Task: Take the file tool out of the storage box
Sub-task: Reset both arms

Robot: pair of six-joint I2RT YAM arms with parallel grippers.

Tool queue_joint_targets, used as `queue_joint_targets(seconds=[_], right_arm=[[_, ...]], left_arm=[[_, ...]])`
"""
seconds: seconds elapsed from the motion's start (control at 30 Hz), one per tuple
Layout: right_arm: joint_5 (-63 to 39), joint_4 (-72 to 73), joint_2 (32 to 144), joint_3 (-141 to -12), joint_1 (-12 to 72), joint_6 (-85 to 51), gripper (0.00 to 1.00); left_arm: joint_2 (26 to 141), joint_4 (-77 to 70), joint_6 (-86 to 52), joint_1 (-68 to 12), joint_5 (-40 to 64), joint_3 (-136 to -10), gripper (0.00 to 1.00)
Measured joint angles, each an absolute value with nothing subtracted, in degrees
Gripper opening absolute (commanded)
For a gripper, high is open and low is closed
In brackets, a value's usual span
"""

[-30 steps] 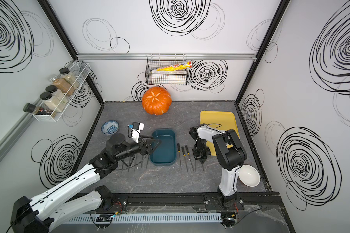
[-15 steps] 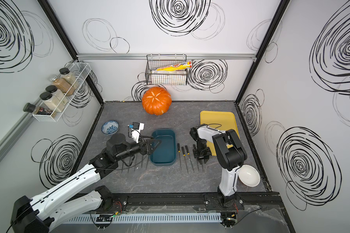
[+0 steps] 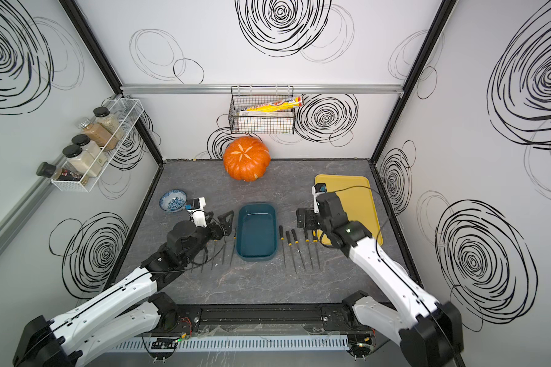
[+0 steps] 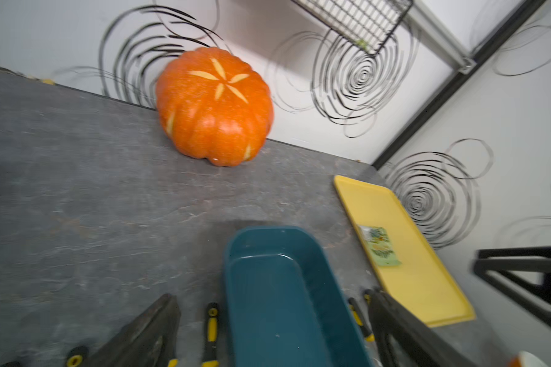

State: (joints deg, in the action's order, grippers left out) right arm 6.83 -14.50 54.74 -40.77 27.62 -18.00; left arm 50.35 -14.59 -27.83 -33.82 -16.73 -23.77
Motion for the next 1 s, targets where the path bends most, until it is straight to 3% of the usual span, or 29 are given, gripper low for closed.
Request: queue_joint_targets(seconds=[0.17, 0.37, 0.53, 0.7, 0.83, 0.93, 1.0], right_arm=[[13.1, 8.1, 52.1, -19.7, 27.2, -10.4, 1.0], [25.4, 29.9, 53.4, -9.1, 26.2, 1.4, 1.0], [29.0, 52.8, 60.4, -1.8, 19.7, 5.8, 1.0], [29.0, 69.5, 76.5, -1.6, 17.1, 8.9, 1.0], [27.7, 80.4, 84.7, -3.6, 13.8, 7.8, 1.0], [25.9, 81.3, 87.0, -4.6, 8.8, 4.3, 1.0], [25.6, 81.6, 88.0, -6.0, 7.5, 3.2, 1.0]], left_arm=[[57.8, -24.0, -17.9, -33.2, -25.9, -15.7, 0.99], [58.8, -39.3, -7.7, -28.4, -30.9, -12.1, 0.99], [63.0, -45.9, -5.1, -13.9, -24.8, -12.5, 0.99], [71.2, -55.7, -6.1, -0.3, -14.0, -8.0, 0.99], [76.0, -65.7, -8.0, 4.5, -7.8, -5.7, 0.99], [86.1, -77.1, -8.5, 5.6, -3.9, -5.9, 0.99], [88.4, -74.1, -7.9, 5.4, -1.7, -7.9, 0.99]])
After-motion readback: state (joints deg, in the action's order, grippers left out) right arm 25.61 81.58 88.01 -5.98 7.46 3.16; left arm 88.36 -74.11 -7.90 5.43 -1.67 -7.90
